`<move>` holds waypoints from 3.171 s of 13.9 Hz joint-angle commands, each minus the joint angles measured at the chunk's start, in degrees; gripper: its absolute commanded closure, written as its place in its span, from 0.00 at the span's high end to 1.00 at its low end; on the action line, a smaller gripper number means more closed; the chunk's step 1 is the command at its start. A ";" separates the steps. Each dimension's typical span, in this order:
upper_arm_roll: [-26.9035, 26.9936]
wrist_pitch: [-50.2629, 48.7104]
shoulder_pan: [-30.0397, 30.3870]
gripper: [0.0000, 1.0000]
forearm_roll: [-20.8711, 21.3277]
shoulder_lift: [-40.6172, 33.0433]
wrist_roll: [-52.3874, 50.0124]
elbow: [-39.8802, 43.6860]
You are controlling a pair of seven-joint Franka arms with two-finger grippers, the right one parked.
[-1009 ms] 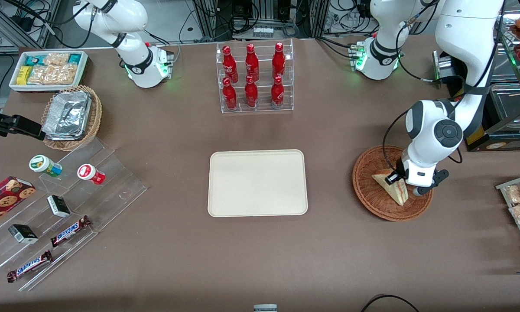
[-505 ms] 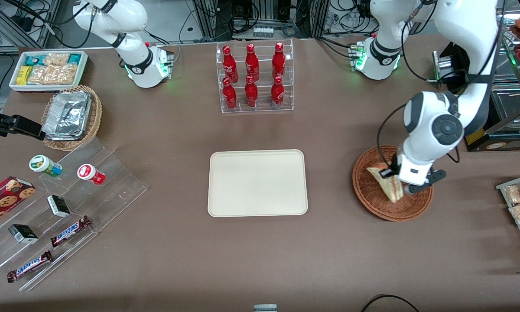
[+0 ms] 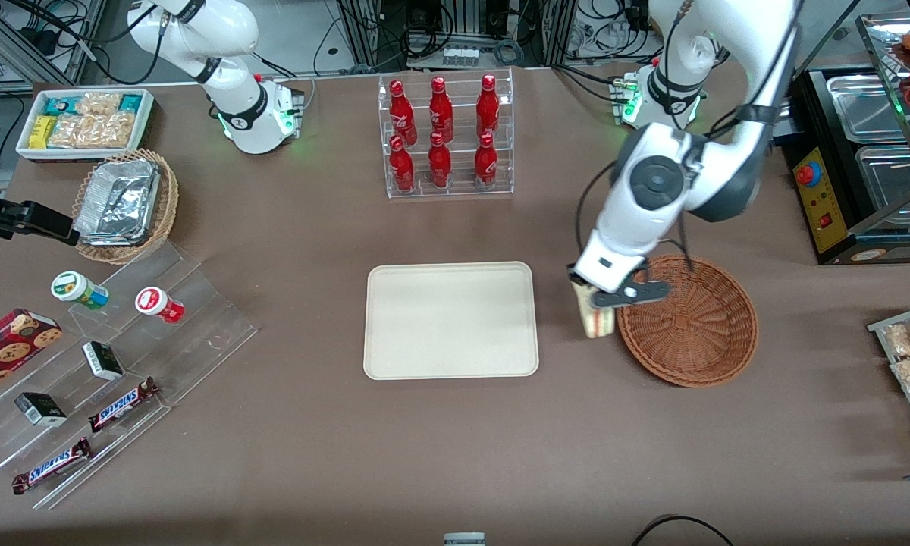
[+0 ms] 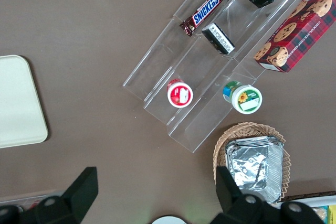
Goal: Place sandwich from basket to tray
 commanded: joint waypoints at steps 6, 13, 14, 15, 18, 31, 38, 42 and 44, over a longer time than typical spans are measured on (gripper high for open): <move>0.79 -1.92 -12.01 0.00 3.49 17.43 -1.17 19.13; 0.88 -3.76 -15.90 0.00 8.94 29.58 -7.95 30.57; 0.96 -3.76 -15.90 0.00 8.94 30.20 -7.95 31.28; 0.96 -3.76 -15.90 0.00 8.94 30.99 -7.95 31.89; 1.05 -3.67 -15.90 0.00 8.94 32.49 -8.04 33.30; 3.94 -12.62 -15.28 1.00 8.85 27.14 -7.69 37.35; 4.48 -17.54 -3.17 1.00 2.17 17.92 8.17 36.73; 4.57 -25.36 5.88 1.00 -2.31 13.08 15.42 36.73; 4.57 -28.80 8.79 1.00 -2.31 10.44 16.48 36.65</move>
